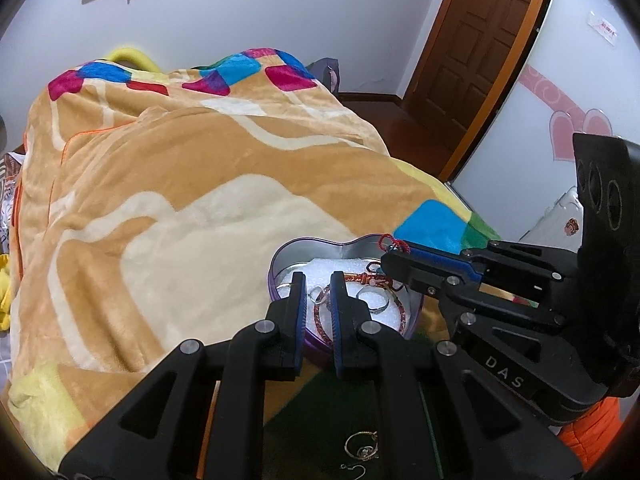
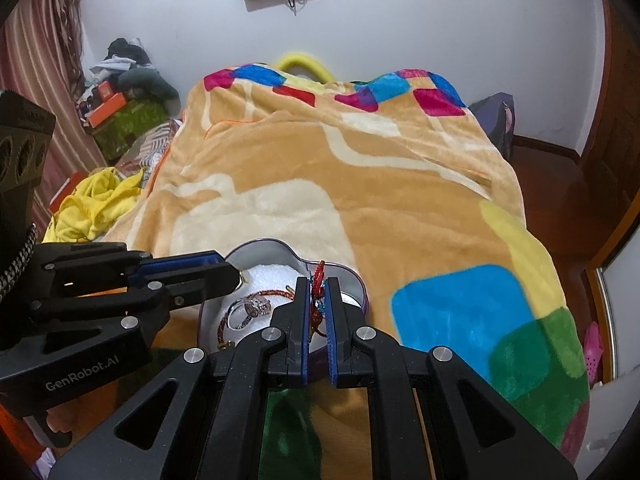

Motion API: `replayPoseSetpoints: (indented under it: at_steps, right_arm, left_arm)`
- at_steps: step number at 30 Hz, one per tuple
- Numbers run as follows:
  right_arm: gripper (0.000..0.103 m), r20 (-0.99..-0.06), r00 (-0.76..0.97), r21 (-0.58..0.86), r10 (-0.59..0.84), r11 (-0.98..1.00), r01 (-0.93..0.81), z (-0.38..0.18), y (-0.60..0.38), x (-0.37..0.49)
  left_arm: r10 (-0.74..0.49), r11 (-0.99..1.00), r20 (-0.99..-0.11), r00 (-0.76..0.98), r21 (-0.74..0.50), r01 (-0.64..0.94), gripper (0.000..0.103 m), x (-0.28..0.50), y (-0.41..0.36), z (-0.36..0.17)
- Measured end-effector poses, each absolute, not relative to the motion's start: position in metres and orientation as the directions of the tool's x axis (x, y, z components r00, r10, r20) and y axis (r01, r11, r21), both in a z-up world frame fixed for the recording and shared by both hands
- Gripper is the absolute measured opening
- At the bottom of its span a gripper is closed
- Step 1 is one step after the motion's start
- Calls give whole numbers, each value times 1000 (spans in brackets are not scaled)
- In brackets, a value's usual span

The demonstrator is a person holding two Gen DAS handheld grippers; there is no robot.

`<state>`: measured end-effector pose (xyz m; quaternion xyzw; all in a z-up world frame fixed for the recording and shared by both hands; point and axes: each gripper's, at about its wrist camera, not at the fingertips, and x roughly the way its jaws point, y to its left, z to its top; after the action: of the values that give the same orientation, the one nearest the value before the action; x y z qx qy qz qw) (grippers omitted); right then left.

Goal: Organize jewelry
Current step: 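Open the right tool to drop the red earring into the tin while the left releases its ring, then move both tools back toward the gold ring and earring hooks on the blanket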

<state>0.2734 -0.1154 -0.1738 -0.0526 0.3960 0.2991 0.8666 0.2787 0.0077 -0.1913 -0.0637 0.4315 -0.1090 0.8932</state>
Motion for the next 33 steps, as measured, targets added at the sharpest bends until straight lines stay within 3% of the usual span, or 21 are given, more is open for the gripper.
replayPoseSetpoints:
  at_steps: [12, 15, 17, 19, 24, 33]
  right_arm:
    - [7, -748, 490, 117, 447, 817, -565, -170, -113, 264]
    - [13, -746, 500, 110, 439, 823, -558, -164, -114, 260]
    - [25, -738, 517, 104, 433, 830, -548, -159, -116, 256]
    - [30, -726, 534, 99, 434, 834, -543, -153, -117, 252]
    - [33, -701, 566, 85, 435, 838, -540, -138, -120, 239]
    - [38, -659, 601, 82, 452, 838, -540, -121, -125, 210]
  left_arm:
    - [-243, 970, -747, 619, -193, 147, 10, 268, 7, -178]
    - [-237, 972, -735, 635, -180, 154, 14, 259, 7, -168]
    - [-228, 974, -728, 647, -169, 154, 19, 253, 8, -162]
    - [-218, 976, -720, 659, -158, 151, 22, 247, 9, -157]
    - [-204, 979, -702, 682, -152, 136, 34, 231, 13, -144]
    - [-171, 985, -696, 697, -127, 114, 37, 200, 19, -134]
